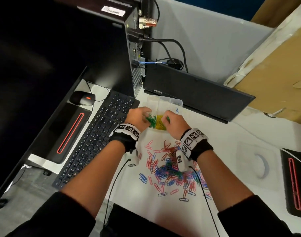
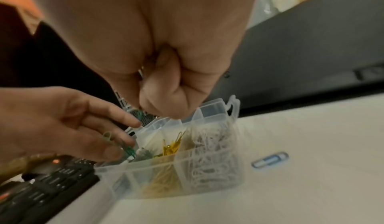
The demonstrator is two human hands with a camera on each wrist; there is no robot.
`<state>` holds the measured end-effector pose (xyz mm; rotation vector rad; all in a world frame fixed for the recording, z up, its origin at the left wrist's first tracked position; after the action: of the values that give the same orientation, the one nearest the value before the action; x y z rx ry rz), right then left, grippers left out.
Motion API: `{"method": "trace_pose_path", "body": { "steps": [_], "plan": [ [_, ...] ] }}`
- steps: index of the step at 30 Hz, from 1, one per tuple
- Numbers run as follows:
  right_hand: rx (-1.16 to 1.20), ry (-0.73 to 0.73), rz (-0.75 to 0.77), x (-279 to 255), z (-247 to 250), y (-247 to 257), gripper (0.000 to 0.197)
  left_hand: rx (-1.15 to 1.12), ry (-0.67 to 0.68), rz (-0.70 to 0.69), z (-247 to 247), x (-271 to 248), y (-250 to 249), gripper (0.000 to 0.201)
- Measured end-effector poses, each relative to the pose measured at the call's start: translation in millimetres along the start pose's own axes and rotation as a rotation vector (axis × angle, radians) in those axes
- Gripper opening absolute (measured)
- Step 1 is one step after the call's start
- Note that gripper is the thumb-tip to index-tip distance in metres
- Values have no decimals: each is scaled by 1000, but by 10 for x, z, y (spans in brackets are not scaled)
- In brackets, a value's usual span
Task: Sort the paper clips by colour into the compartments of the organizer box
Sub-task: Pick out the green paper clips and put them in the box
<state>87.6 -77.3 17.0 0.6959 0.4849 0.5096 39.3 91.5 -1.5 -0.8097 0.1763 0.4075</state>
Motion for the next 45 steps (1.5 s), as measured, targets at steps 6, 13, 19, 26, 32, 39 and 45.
{"method": "trace_pose_path", "body": {
  "steps": [6, 13, 19, 26, 32, 39, 45],
  "plan": [
    [-295, 15, -40, 368, -147, 161, 15, -436, -179, 31, 25, -224, 205, 31],
    [-445, 122, -6, 494, -345, 271, 18, -482, -281, 70, 28, -304, 302, 14],
    [-353, 107, 43, 442, -382, 306, 36, -416, -298, 94, 118, -301, 294, 5],
    [-12, -46, 45, 211, 8, 110, 35, -300, -250, -5, 106, -135, 48, 9],
    [197, -204, -119, -343, 459, -411, 28, -76, -174, -103, 4, -91, -148, 22],
    [43, -191, -127, -805, 382, -814, 26, -79, -353, 36, -38, -312, 213, 29],
    [-281, -292, -258, -796, 278, -1025, 26, 577, 36, -212, 52, -264, 9, 48]
  ]
}}
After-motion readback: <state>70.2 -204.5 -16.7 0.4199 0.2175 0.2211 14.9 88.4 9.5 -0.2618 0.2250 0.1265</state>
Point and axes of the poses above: each hand's wrist, its own x-axis towards the middle knuckle, its own z-axis out of the back of the hand, y = z × x, the point moved 2 cm from there along x, towards the middle knuckle, and after that the axes turned 2 degrees about z, right-handed, at the moved point
